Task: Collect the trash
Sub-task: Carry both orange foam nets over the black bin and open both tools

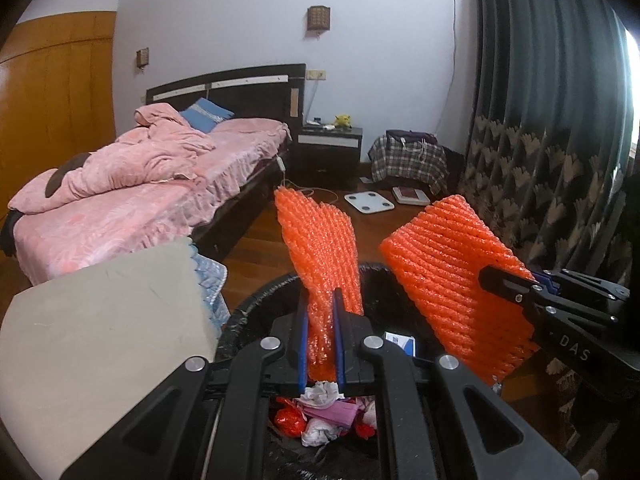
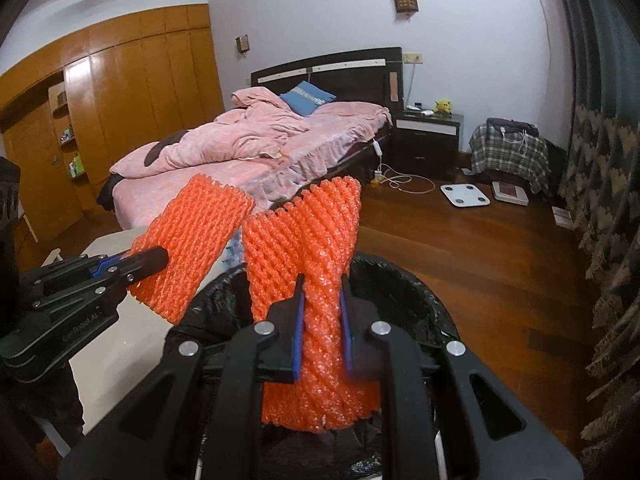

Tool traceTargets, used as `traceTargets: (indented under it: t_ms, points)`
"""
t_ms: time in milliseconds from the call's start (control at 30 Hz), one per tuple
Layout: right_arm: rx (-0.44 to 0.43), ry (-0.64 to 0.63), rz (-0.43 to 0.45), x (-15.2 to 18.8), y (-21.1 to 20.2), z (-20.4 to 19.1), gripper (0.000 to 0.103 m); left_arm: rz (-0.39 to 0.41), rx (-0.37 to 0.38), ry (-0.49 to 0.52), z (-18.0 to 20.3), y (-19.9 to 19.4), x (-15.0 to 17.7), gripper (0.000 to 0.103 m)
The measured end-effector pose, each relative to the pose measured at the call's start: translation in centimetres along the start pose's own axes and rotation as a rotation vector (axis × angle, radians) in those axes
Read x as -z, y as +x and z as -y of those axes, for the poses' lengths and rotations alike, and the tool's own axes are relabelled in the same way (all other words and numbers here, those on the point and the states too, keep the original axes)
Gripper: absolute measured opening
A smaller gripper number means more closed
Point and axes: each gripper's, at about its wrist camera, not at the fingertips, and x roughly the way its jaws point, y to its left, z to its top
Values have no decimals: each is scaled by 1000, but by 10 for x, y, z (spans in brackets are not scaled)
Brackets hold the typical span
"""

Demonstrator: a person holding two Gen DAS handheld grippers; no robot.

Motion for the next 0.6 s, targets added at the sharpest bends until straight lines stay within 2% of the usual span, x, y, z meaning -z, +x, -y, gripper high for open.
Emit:
traceTargets:
  t_ms: [467, 567, 600]
  points:
    - [29, 36, -92, 16, 43, 11, 18, -91, 49, -1, -2, 41, 10, 12]
    - [44, 39, -105, 16, 47, 10, 33, -101, 61, -5, -3, 44, 12, 31]
    - [48, 42, -105, 17, 48, 11, 38, -98, 60, -5, -5, 42, 13, 40]
